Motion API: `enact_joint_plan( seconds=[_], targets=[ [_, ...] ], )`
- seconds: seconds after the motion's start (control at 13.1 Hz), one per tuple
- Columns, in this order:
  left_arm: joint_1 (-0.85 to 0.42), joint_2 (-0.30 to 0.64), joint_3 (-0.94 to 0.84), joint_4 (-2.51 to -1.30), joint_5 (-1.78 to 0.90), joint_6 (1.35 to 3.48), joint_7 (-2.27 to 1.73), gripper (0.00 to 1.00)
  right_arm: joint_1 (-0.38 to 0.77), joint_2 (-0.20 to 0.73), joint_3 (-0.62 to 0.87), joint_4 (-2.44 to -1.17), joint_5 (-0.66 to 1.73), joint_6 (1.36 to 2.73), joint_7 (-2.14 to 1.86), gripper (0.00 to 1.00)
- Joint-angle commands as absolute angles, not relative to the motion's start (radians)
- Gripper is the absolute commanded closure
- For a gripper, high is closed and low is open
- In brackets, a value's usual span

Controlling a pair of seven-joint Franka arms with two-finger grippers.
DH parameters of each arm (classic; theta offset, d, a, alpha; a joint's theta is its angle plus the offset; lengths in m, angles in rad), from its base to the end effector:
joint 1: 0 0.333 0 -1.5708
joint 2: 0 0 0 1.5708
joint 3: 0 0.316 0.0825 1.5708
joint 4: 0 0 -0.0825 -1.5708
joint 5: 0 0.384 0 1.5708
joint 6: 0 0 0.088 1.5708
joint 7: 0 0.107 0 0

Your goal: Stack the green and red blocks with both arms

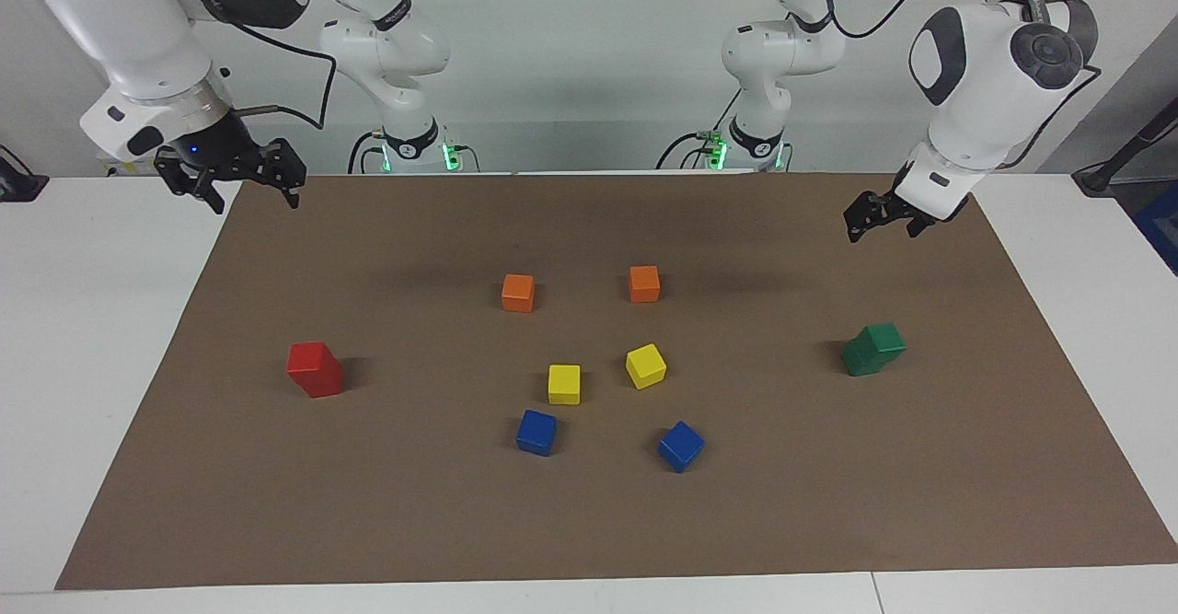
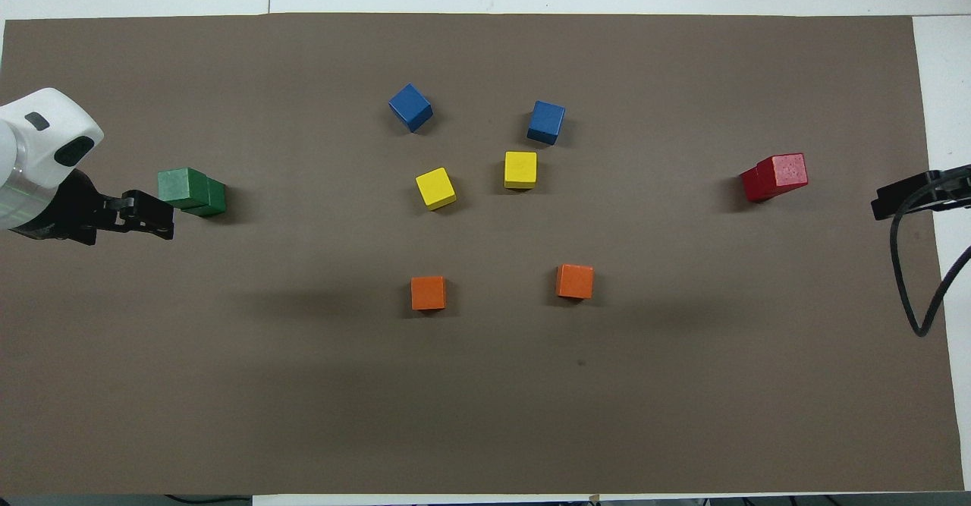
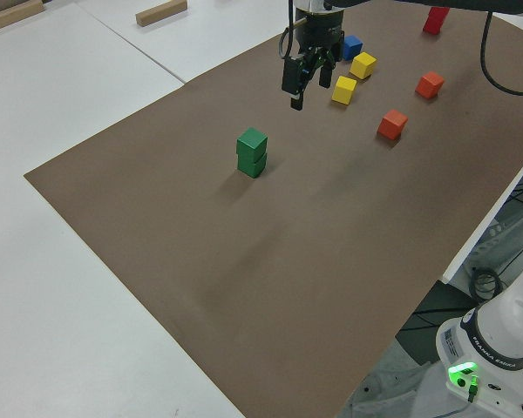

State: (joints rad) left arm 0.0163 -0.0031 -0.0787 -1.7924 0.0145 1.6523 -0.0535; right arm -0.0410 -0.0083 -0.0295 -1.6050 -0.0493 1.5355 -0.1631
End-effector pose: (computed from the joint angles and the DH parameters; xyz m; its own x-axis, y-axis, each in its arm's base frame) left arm 0.5459 -0.0327 0.5285 0.9907 -0.0095 -0.1356 -0.0125 -0.9997 -0.0217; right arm 0.5454 -0.0440 0.6101 0.9935 0.0907 -0.0683 0.0935 -0.9949 0.0384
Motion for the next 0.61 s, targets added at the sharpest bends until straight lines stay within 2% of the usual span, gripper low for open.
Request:
enact_joint_plan(
  seconds=[0.0, 0.23, 0.38, 0.53],
  targets=[
    [0.008, -0.021, -0.090, -1.760, 0.003, 1.605, -0.051, 0.00, -0.041, -0.012, -0.026, -1.600, -0.064, 1.545, -0.130, 0.00],
    [0.012, -0.021, -0.097, -1.724, 0.003, 1.546, -0.051, 0.00, -0.041, -0.011, -0.026, -1.600, -0.066, 1.545, -0.129, 0.00],
    [0.014, -0.018, -0.095, -1.642, 0.005, 1.491, -0.051, 0.00, -0.041, -0.011, -0.026, -1.600, -0.066, 1.545, -0.129, 0.00],
    [0.014, -0.021, -0.094, -1.652, 0.005, 1.503, -0.049, 0.00, -0.040, -0.011, -0.026, -1.600, -0.064, 1.545, -0.129, 0.00]
  ],
)
